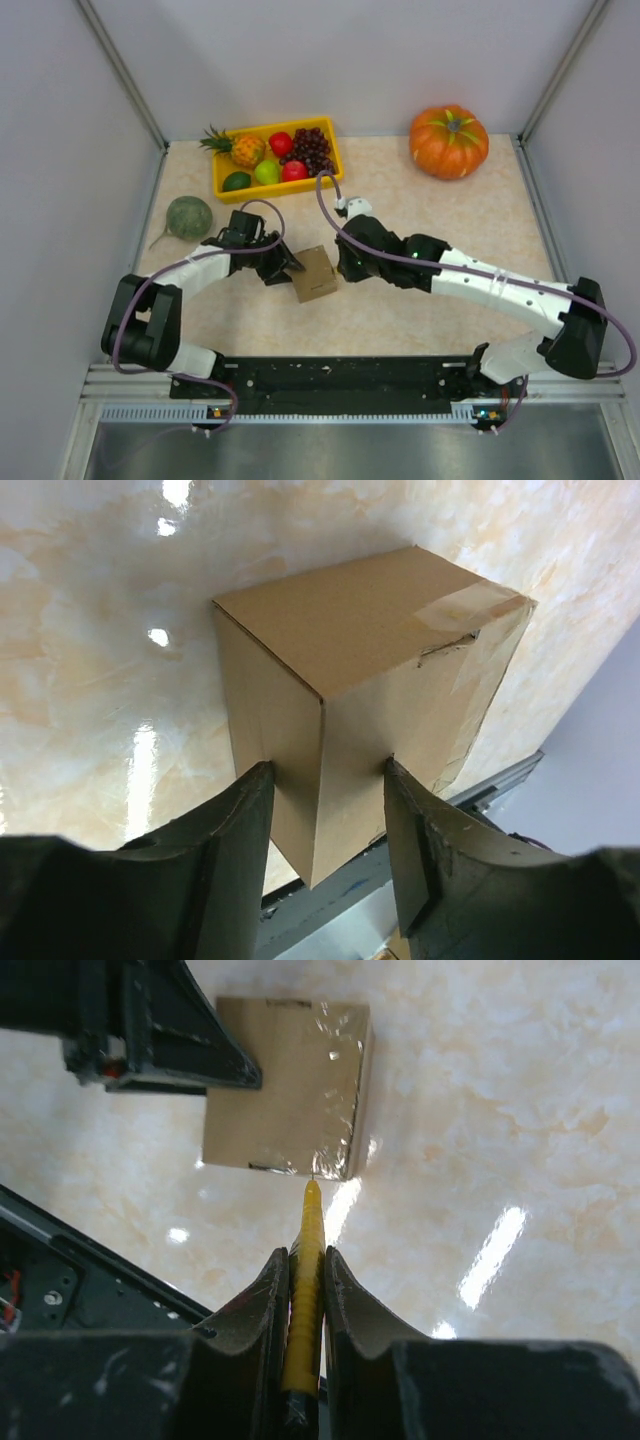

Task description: Unpack the express box

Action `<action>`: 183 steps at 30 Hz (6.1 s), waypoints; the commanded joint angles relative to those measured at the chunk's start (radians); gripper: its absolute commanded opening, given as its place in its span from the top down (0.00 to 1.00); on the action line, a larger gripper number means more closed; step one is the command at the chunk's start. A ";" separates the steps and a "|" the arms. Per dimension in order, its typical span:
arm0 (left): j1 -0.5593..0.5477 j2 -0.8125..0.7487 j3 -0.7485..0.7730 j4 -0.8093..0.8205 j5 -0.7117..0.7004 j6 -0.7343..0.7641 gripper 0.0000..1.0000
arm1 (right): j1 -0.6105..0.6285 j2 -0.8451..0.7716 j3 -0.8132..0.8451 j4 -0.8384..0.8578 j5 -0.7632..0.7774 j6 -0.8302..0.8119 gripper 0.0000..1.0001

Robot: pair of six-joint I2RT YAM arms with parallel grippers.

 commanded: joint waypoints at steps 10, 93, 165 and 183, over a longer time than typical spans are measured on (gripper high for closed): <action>0.006 -0.220 0.076 -0.049 0.014 0.188 0.30 | -0.183 0.066 0.092 0.257 -0.070 -0.069 1.00; -0.088 0.148 0.461 -0.288 -0.244 0.328 0.60 | -0.126 -0.208 -0.080 -0.088 -0.245 -0.038 1.00; -0.120 0.147 0.231 -0.169 -0.176 0.356 0.61 | 0.069 0.115 -0.059 0.405 0.076 -0.132 1.00; -0.121 0.142 0.217 -0.167 -0.189 0.345 0.62 | 0.069 0.139 -0.056 0.379 0.057 -0.113 1.00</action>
